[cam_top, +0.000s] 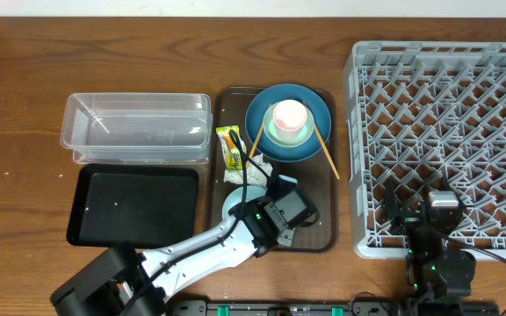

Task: Sort waste into correct bins and load items into the dishwasher rack
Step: 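Lower the left gripper and grasp the rim of the light-blue rice bowl, then lift the rice bowl with the left gripper over the black tray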

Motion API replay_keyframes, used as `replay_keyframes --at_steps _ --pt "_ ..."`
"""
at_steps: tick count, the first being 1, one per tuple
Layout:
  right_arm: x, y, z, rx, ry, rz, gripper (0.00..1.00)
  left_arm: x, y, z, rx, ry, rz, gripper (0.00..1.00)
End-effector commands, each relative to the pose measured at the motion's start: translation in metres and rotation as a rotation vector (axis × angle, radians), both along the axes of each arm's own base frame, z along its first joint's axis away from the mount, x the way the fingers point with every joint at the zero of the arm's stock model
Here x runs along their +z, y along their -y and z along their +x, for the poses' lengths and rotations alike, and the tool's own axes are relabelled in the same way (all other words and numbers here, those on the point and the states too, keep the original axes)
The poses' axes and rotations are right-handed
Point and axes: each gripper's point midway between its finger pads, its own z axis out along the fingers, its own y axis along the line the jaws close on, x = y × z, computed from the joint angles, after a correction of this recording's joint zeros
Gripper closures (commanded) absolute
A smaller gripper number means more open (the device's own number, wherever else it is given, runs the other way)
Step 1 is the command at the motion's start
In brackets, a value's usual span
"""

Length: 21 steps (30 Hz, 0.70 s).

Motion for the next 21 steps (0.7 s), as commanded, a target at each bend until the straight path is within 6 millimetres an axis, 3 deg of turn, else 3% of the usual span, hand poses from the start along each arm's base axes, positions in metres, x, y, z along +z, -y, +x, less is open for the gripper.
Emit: replay_keyframes --at_steps 1,5,8,10,21 --pt "-0.001 -0.003 0.0 0.012 -0.003 0.013 0.01 0.005 -0.003 0.005 0.013 0.03 0.004 0.81" --pt "-0.001 -0.003 0.0 0.012 -0.003 0.013 0.01 0.005 -0.003 0.005 0.014 0.031 0.002 0.81" --pt "-0.001 -0.003 0.0 0.012 -0.003 0.013 0.01 0.009 -0.001 0.006 0.013 0.037 -0.007 0.94" --pt "-0.001 -0.003 0.0 0.012 -0.003 0.013 0.01 0.015 -0.001 0.007 0.014 0.045 -0.019 0.94" --pt "-0.001 -0.003 0.0 0.012 -0.003 0.013 0.01 0.079 -0.005 0.004 -0.079 0.166 -0.119 0.94"
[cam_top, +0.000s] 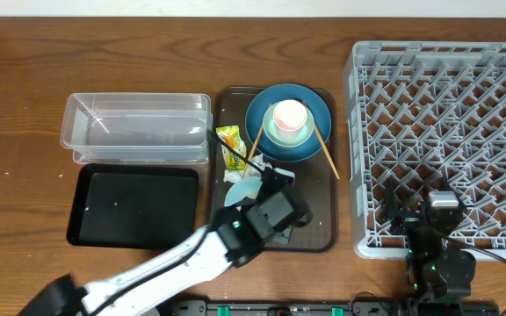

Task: Sort waste into correct bins and load items into the dishwasher rack
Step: 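Lift the rice bowl with the left gripper over the black tray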

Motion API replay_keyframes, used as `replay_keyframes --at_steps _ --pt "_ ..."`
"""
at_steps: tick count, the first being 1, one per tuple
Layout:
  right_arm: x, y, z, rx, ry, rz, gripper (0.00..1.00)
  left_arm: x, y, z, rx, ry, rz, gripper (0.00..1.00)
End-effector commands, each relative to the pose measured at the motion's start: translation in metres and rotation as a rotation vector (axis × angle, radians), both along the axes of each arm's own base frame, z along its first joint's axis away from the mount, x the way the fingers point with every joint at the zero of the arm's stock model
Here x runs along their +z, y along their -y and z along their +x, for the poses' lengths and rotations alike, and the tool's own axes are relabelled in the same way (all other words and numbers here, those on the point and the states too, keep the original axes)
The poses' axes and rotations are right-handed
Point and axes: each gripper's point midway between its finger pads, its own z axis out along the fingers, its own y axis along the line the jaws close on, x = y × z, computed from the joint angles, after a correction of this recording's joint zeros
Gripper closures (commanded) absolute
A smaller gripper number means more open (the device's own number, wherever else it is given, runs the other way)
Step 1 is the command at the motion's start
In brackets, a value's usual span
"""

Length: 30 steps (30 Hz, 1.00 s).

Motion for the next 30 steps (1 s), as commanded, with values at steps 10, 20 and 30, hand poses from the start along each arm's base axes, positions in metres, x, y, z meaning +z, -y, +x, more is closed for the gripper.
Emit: replay_keyframes --at_steps 10,20,30 --pt "-0.001 -0.003 0.0 0.012 -0.003 0.013 0.01 0.044 -0.068 0.011 0.102 0.048 0.01 0.94" --pt "-0.001 -0.003 0.0 0.012 -0.003 0.013 0.01 0.055 -0.118 0.023 0.218 -0.112 -0.191 0.94" --pt "-0.001 -0.003 0.0 0.012 -0.003 0.013 0.01 0.079 -0.168 0.041 0.323 -0.159 -0.536 0.94"
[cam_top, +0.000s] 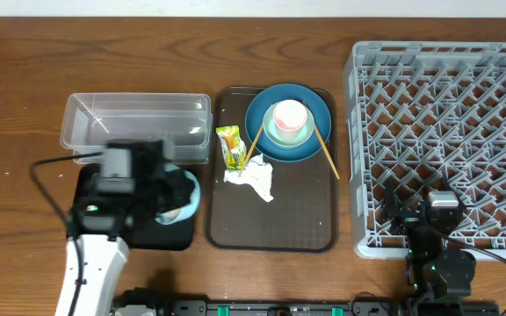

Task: Sort waste into correct bins and load items into the dishwasher rack
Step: 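Lift the rice bowl with the left gripper over the black tray, then tilt the bowl with the left gripper to pour rice onto black tray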

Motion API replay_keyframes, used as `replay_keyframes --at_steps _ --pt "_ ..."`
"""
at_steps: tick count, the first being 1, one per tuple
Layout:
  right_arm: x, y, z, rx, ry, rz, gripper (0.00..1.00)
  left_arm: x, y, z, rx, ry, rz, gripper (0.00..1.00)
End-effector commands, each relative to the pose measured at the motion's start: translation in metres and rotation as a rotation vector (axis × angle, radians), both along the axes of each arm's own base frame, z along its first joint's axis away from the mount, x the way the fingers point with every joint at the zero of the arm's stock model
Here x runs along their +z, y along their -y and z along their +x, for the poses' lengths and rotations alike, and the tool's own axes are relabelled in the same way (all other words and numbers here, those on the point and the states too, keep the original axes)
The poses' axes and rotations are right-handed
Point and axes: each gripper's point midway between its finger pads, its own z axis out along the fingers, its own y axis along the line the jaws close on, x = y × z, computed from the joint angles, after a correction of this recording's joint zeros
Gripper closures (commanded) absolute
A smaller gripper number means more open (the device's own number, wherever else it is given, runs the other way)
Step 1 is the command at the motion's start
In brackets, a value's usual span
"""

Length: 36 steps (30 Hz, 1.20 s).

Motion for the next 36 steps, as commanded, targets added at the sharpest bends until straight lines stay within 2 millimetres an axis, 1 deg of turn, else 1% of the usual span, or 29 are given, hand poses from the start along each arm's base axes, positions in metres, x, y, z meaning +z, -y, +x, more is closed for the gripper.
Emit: replay_keyframes --at_steps 1,7,12,15,18,23,29,32,36 --pt "-0.001 -0.003 0.0 0.012 -0.003 0.013 0.01 0.022 0.0 0.001 -0.048 0.074 -0.167 0.94" --pt "-0.001 -0.003 0.0 0.012 -0.003 0.013 0.01 0.031 -0.045 0.012 0.106 0.121 -0.264 0.94" --pt "-0.001 -0.003 0.0 0.012 -0.003 0.013 0.02 0.035 -0.061 0.017 0.145 0.138 -0.397 0.94" --pt "-0.001 -0.003 0.0 0.012 -0.003 0.013 0.01 0.028 -0.07 0.02 0.184 0.11 -0.45 0.94" --pt "-0.001 -0.003 0.0 0.012 -0.003 0.013 0.01 0.023 -0.076 0.022 0.213 0.08 -0.519 0.94" --pt "-0.001 -0.003 0.0 0.012 -0.003 0.013 0.01 0.034 -0.077 0.027 0.181 0.135 -0.68 0.94" --pt "-0.001 -0.003 0.0 0.012 -0.003 0.013 0.01 0.038 -0.084 0.031 0.209 0.141 -0.794 0.94" --pt "-0.001 -0.003 0.0 0.012 -0.003 0.013 0.01 0.046 -0.088 0.031 0.213 0.17 -0.848 0.94" --pt "-0.001 -0.003 0.0 0.012 -0.003 0.013 0.01 0.059 -0.098 0.03 0.232 0.226 -0.907 0.94"
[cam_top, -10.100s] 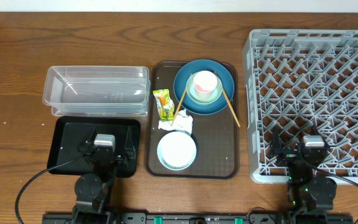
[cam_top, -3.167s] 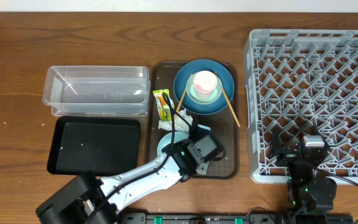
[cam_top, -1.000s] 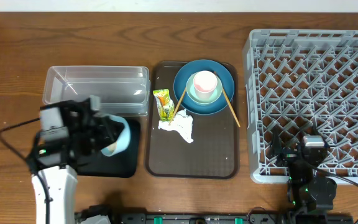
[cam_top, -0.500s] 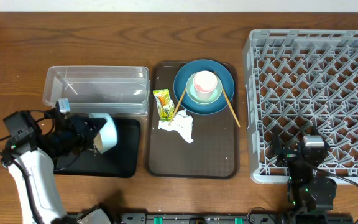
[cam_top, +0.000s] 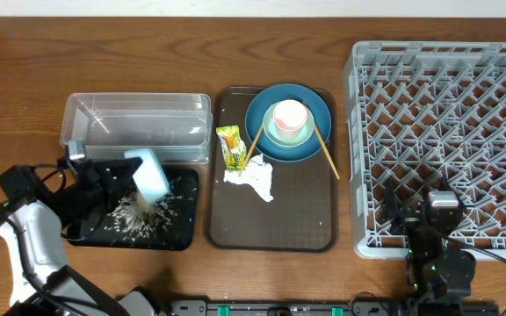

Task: Sort waste into correct bins and load items into the dishwasher rack
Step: 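Tilt the bowl with the left gripper to pour rice onto black tray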

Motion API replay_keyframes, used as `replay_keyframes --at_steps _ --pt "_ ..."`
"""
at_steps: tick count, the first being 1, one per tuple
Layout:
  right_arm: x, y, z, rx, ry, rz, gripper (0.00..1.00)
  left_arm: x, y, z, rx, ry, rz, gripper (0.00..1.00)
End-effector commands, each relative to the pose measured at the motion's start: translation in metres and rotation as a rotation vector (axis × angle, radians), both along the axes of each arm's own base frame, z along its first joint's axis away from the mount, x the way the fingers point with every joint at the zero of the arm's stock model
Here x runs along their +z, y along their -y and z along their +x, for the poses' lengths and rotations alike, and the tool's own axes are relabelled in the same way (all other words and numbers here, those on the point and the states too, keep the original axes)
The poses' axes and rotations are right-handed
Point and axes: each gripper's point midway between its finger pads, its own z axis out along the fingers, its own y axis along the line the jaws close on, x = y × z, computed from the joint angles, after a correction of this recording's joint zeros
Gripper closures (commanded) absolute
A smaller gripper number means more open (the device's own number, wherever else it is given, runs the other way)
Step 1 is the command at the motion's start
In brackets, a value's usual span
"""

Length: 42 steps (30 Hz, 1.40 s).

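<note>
My left gripper is shut on a light blue bowl, which it holds tipped on its side over the black tray. Pale food scraps lie scattered on that tray under the bowl. On the brown serving tray sit a blue plate carrying a pink cup in a green bowl, two chopsticks, a green wrapper and a crumpled tissue. My right gripper rests at the near edge of the grey dishwasher rack; its jaws are not readable.
A clear plastic bin stands just behind the black tray. The rack fills the right side of the wooden table. My left arm reaches in from the lower left corner.
The left arm has swung so that it reaches from the far left. The bowl, then held over the black tray, is now tipped, and scraps have appeared on the tray.
My left gripper was at the light blue bowl on the near left of the brown tray. Then it held the bowl raised there, then over the black tray. Now the bowl is tipped and scraps lie on the black tray. The right arm has stayed still.
</note>
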Motion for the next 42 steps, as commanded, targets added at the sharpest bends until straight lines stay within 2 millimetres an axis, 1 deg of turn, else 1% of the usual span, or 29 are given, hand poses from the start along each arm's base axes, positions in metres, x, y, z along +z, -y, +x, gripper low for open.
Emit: replay_keyframes --at_steps 1,5,10,16,20,23,27,30,32,35,38,40,42 --pt "-0.001 -0.003 0.0 0.012 -0.003 0.013 0.01 0.023 -0.008 -0.001 0.026 0.108 -0.08 0.94" --pt "-0.001 -0.003 0.0 0.012 -0.003 0.013 0.01 0.023 -0.023 -0.003 0.082 0.104 -0.083 0.94" --pt "-0.001 -0.003 0.0 0.012 -0.003 0.013 0.01 0.023 -0.035 -0.006 0.13 0.091 -0.097 0.94" --pt "-0.001 -0.003 0.0 0.012 -0.003 0.013 0.01 0.023 -0.031 -0.009 0.128 0.076 -0.112 0.94" --pt "-0.001 -0.003 0.0 0.012 -0.003 0.013 0.01 0.023 -0.025 -0.008 0.104 0.094 -0.093 0.93" --pt "-0.001 -0.003 0.0 0.012 -0.003 0.013 0.01 0.023 -0.019 -0.009 0.092 0.071 -0.116 0.94" --pt "-0.001 -0.003 0.0 0.012 -0.003 0.013 0.01 0.023 -0.021 -0.007 0.088 0.093 -0.094 0.93" --pt "-0.001 -0.003 0.0 0.012 -0.003 0.013 0.01 0.024 -0.015 -0.012 0.089 0.046 -0.141 0.92" --pt "-0.001 -0.003 0.0 0.012 -0.003 0.013 0.01 0.024 -0.016 -0.011 0.084 0.083 -0.104 0.92" --pt "-0.001 -0.003 0.0 0.012 -0.003 0.013 0.01 0.024 -0.014 -0.013 0.088 0.049 -0.138 0.93" --pt "-0.001 -0.003 0.0 0.012 -0.003 0.013 0.01 0.024 -0.016 -0.011 0.086 0.066 -0.121 0.92" --pt "-0.001 -0.003 0.0 0.012 -0.003 0.013 0.01 0.024 -0.014 -0.013 0.089 0.04 -0.147 0.92" --pt "-0.001 -0.003 0.0 0.012 -0.003 0.013 0.01 0.024 -0.015 -0.011 0.085 0.068 -0.118 0.92"
